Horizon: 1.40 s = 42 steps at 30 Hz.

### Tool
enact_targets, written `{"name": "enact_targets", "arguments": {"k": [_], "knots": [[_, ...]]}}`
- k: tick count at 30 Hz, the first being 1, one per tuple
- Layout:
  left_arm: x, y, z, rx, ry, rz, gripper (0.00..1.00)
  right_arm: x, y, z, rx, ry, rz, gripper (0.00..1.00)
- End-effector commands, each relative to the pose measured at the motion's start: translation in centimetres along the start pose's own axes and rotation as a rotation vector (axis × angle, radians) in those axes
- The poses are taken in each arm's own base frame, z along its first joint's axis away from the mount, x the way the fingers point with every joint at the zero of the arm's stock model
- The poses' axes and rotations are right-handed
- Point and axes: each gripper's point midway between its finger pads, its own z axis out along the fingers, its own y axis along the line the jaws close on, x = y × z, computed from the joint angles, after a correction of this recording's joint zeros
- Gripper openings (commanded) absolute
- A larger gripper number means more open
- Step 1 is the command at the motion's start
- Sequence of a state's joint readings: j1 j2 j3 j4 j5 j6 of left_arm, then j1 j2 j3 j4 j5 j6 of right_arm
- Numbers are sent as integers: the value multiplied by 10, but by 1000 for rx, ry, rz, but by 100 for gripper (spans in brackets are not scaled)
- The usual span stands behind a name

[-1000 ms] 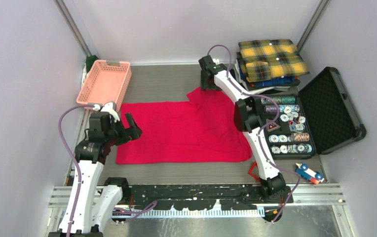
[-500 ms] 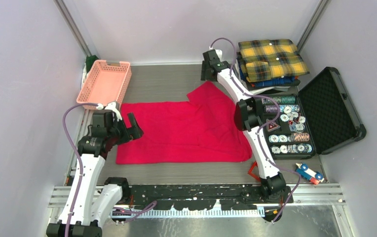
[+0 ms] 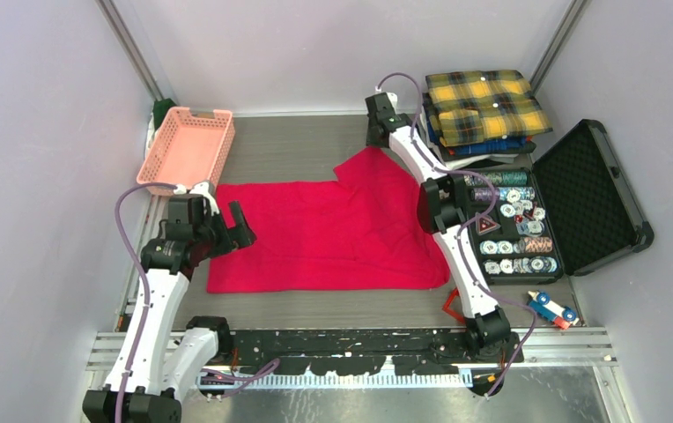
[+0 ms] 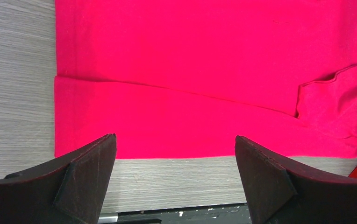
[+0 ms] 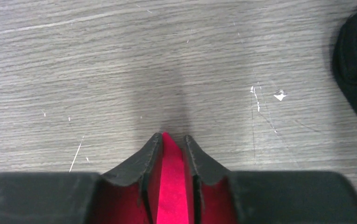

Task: Fold and stack the mixed laundry pile
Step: Fold the T-shirt at the center of the board.

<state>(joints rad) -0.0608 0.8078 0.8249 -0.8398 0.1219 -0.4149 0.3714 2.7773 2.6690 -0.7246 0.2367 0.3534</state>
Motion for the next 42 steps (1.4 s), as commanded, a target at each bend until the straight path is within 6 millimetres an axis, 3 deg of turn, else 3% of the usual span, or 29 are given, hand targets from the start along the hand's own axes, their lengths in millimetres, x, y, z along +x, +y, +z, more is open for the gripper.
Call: {"name": "enact_targets", "arguments": {"k": [1,5,10,15,20,23,27,31,42], "knots": [[-6,1,-1,-21,-9,5,100,15,9,-2,-55,50,6,21],[-8,8,3,-64,-10,0,100,13,10,-6,-74,34,13,2],[-24,28,11,-193,-47,-19,98,-2,6,-15,-83,-22,58,1],[-68,34,23,-302,-130,-47,93,-27,-14,-35,-51,-155,105,1],[-103,34,62,-379,-150,-85,83,-34,-29,-40,-100,-175,217,1],[-123,23,92,-391,-157,-109,82,-37,-37,-44,-85,-195,217,1],[-143,14,131,-419,-139,-98,82,-38,-65,-46,-61,-196,268,1],[-164,5,158,-418,-140,-100,77,-43,-96,-45,-77,-195,363,1],[-189,4,217,-460,-109,-59,69,-41,-158,-51,-13,-200,466,1]]}}
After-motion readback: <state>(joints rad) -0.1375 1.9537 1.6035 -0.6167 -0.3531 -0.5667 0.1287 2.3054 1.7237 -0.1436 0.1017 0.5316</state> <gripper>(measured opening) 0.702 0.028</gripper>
